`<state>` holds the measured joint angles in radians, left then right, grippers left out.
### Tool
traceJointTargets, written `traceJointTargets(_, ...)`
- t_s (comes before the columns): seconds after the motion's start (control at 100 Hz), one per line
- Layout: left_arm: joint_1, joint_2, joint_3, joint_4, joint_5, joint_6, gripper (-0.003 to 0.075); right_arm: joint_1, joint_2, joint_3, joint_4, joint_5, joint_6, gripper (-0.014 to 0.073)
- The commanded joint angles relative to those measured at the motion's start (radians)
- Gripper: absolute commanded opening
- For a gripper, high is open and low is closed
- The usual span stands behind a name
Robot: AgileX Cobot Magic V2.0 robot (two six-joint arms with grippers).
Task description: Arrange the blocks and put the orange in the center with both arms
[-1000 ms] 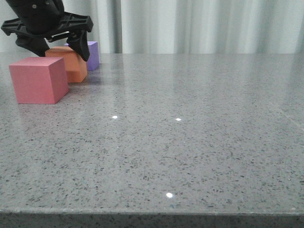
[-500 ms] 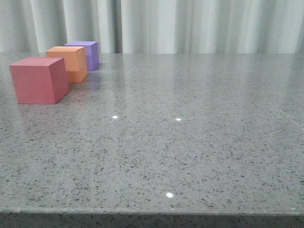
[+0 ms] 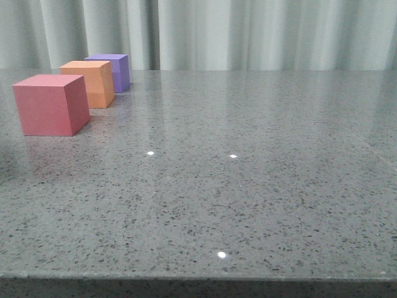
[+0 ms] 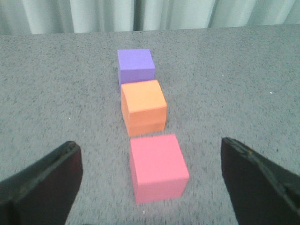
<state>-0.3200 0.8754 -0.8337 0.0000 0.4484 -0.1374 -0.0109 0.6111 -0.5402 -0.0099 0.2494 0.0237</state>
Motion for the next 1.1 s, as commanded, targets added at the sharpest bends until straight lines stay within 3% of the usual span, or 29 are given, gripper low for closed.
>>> traceJointTargets(0.0,0.000,-0.104,0.064,0.005,-0.115,-0.001,0.0563,-0.008,-0.005,-0.026,-0.009,-0.083,-0.010,-0.0069)
traceJointTargets(0.12,0.000,-0.229,0.170,0.009,-0.130,-0.001,0.0554,-0.008,-0.005,-0.026,-0.009,-0.083,-0.010,-0.0069)
traceJointTargets(0.2,0.000,-0.299,0.223,0.021,-0.130,-0.001,0.0497,-0.008,-0.005,-0.026,-0.009,-0.083,-0.010,-0.0069)
traceJointTargets(0.32,0.000,-0.366,0.267,0.027,-0.128,-0.001,0.0314,-0.008,-0.005,-0.026,-0.009,-0.083,-0.010,-0.0069)
traceJointTargets(0.49,0.000,-0.398,0.280,0.027,-0.129,-0.001,-0.0020,-0.008,-0.005,-0.026,-0.009,-0.083,-0.010,-0.0069)
traceJointTargets(1.09,0.000,-0.398,0.280,0.016,-0.139,-0.001,-0.0020,-0.008,-0.005,-0.026,-0.009,-0.083,-0.010,-0.0069)
